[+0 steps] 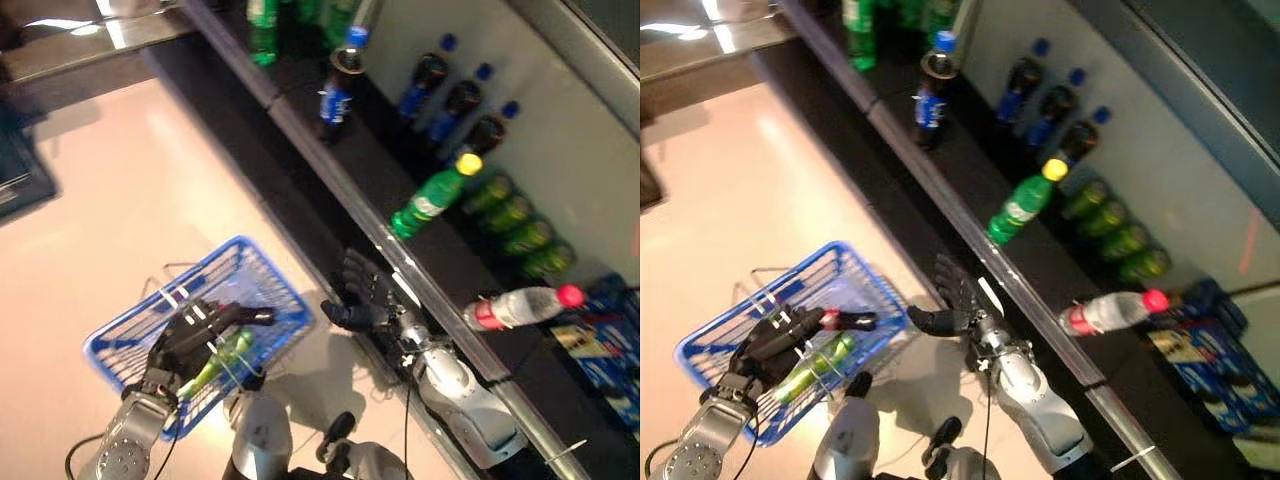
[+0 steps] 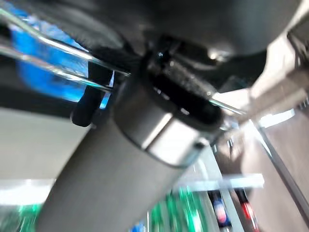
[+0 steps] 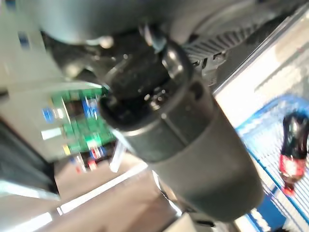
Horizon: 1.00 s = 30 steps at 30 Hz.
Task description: Pick up the drink and place into the basket.
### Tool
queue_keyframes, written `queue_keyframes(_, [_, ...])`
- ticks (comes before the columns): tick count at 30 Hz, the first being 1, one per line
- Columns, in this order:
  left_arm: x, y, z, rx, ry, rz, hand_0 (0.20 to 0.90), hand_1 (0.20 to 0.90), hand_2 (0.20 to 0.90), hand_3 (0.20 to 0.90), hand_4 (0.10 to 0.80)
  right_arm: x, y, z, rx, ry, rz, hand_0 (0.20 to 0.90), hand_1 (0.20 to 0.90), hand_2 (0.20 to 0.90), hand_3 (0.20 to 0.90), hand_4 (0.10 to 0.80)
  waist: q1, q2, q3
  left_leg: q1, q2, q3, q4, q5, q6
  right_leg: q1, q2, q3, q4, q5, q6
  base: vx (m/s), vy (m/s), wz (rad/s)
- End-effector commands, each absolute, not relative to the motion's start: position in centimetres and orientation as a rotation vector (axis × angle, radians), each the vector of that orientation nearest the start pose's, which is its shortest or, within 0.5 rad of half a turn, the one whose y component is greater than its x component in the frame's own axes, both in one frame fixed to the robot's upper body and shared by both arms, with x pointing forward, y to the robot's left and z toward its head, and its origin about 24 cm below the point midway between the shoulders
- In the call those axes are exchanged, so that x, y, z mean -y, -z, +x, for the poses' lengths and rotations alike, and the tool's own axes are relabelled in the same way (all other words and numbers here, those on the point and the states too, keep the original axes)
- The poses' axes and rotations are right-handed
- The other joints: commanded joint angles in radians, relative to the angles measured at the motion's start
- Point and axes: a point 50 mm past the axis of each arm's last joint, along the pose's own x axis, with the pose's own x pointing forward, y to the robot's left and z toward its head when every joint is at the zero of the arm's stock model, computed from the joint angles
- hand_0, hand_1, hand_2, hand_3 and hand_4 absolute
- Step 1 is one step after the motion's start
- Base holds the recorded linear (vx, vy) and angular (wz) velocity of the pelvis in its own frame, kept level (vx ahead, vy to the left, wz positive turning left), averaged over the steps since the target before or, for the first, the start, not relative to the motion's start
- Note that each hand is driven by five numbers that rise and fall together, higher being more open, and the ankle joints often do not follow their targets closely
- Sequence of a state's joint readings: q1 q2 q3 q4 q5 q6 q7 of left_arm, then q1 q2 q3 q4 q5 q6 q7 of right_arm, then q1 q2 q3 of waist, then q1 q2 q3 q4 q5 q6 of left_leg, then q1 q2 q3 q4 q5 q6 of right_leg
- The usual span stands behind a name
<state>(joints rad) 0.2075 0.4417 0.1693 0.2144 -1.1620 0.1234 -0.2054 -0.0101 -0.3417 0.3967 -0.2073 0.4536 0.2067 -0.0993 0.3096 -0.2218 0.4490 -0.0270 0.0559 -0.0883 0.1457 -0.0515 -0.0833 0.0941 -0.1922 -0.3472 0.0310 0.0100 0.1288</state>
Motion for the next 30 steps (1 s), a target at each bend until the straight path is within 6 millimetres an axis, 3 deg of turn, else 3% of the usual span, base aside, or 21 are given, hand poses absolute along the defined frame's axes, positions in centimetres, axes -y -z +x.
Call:
queue_keyframes(1, [-28.9, -6.6, 21.3, 0.333, -0.009, -0.747, 0.300, 0.300, 0.300, 0.200, 0.100, 10.4, -4.6, 22.4, -0.144, -0.502, 0.222, 0.900, 0.900, 0.900, 0.900, 0.800, -0.035, 0.112, -0.253, 0.022, -0.002, 0.034, -0.124, 0.090, 0.009, 0.048, 0.026, 0.026, 0.002, -0.025, 0.025, -0.038, 0.061, -0.22])
queue_keyframes(8, [-30.1, 0.4, 18.3, 0.191, -0.266, -0.801, 0.300, 0.300, 0.300, 0.200, 0.100, 10.9, -0.6, 20.2, -0.325, -0.587, 0.391, 0.900, 0.900, 0.900, 0.900, 0.800, -0.092, 0.142, -0.289, 0.038, 0.005, 0.098, -0.153, 0.096, 0.003, 0.040, 0.010, 0.050, -0.051, 0.001, 0.034, -0.056, 0.105, -0.16])
queue_keyframes(11, [-30.1, 3.2, 17.0, 0.125, -0.411, -0.834, 0.300, 0.300, 0.300, 0.200, 0.100, 11.6, 2.7, 19.1, -0.459, -0.555, 0.386, 0.900, 0.900, 0.900, 0.900, 0.800, -0.116, 0.160, -0.300, 0.044, -0.006, 0.116, -0.127, 0.068, 0.012, 0.032, -0.013, 0.064, -0.056, 0.010, 0.045, -0.032, 0.178, -0.23])
queue_keyframes(15, [-30.3, 4.9, 16.3, 0.072, -0.552, -0.874, 0.300, 0.300, 0.300, 0.200, 0.100, 12.0, 5.4, 18.1, -0.576, -0.475, 0.438, 0.900, 0.900, 0.900, 0.900, 0.800, -0.123, 0.174, -0.301, 0.050, -0.026, 0.125, -0.100, 0.039, 0.029, 0.032, -0.046, 0.069, -0.050, 0.020, 0.065, -0.001, 0.172, -0.20])
queue_keyframes(18, [-30.4, 6.4, 15.8, 0.005, -0.692, -0.897, 0.300, 0.300, 0.300, 0.200, 0.100, 12.7, 8.2, 16.8, -0.673, -0.322, 0.418, 0.900, 0.900, 0.900, 0.900, 0.800, -0.136, 0.181, -0.300, 0.054, -0.062, 0.113, -0.085, 0.014, 0.061, 0.019, -0.082, 0.085, 0.003, 0.034, 0.078, 0.013, 0.162, -0.15])
queue_keyframes(20, [-30.3, 6.9, 15.6, -0.024, -0.731, -0.891, 0.300, 0.300, 0.300, 0.200, 0.100, 13.1, 8.9, 16.4, -0.697, -0.263, 0.433, 0.900, 0.900, 0.900, 0.900, 0.800, -0.144, 0.184, -0.299, 0.057, -0.070, 0.106, -0.087, 0.012, 0.069, 0.014, -0.079, 0.099, 0.025, 0.027, 0.076, 0.015, 0.082, -0.05])
queue_keyframes(23, [-29.6, 8.2, 15.4, -0.110, -0.781, -0.876, 0.300, 0.300, 0.300, 0.200, 0.100, 14.7, 10.9, 15.1, -0.747, -0.095, 0.482, 0.900, 0.900, 0.900, 0.900, 0.800, -0.208, 0.187, -0.302, 0.056, -0.104, 0.015, -0.102, 0.013, 0.096, -0.034, 0.033, 0.266, 0.063, -0.017, 0.039, 0.066, 0.009, 0.25])
queue_keyframes(24, [-29.4, 8.4, 15.5, -0.134, -0.794, -0.867, 0.300, 0.300, 0.300, 0.200, 0.100, 15.2, 11.2, 14.8, -0.756, -0.061, 0.480, 0.900, 0.900, 0.900, 0.900, 0.800, -0.225, 0.189, -0.303, 0.059, -0.110, -0.008, -0.112, 0.017, 0.100, -0.042, 0.068, 0.292, 0.080, -0.035, 0.022, 0.098, -0.014, 0.82])
queue_keyframes(26, [-28.9, 9.0, 15.1, -0.171, -0.806, -0.867, 0.300, 0.300, 0.300, 0.200, 0.100, 16.6, 12.0, 14.0, -0.780, 0.005, 0.467, 0.900, 0.900, 0.900, 0.900, 0.800, -0.246, 0.188, -0.306, 0.072, -0.124, -0.040, -0.136, 0.029, 0.099, -0.054, 0.132, 0.308, 0.088, -0.048, -0.014, 0.081, -0.033, 0.99])
queue_keyframes(30, [-28.0, 9.8, 14.6, -0.197, -0.844, -0.886, 0.300, 0.300, 0.300, 0.200, 0.100, 19.1, 13.9, 12.2, -0.892, 0.096, 0.417, 0.900, 0.900, 0.900, 0.900, 0.800, -0.246, 0.200, -0.297, 0.059, -0.137, -0.059, -0.139, 0.043, 0.091, -0.054, 0.159, 0.308, 0.057, -0.052, -0.049, -0.006, -0.042, 0.52])
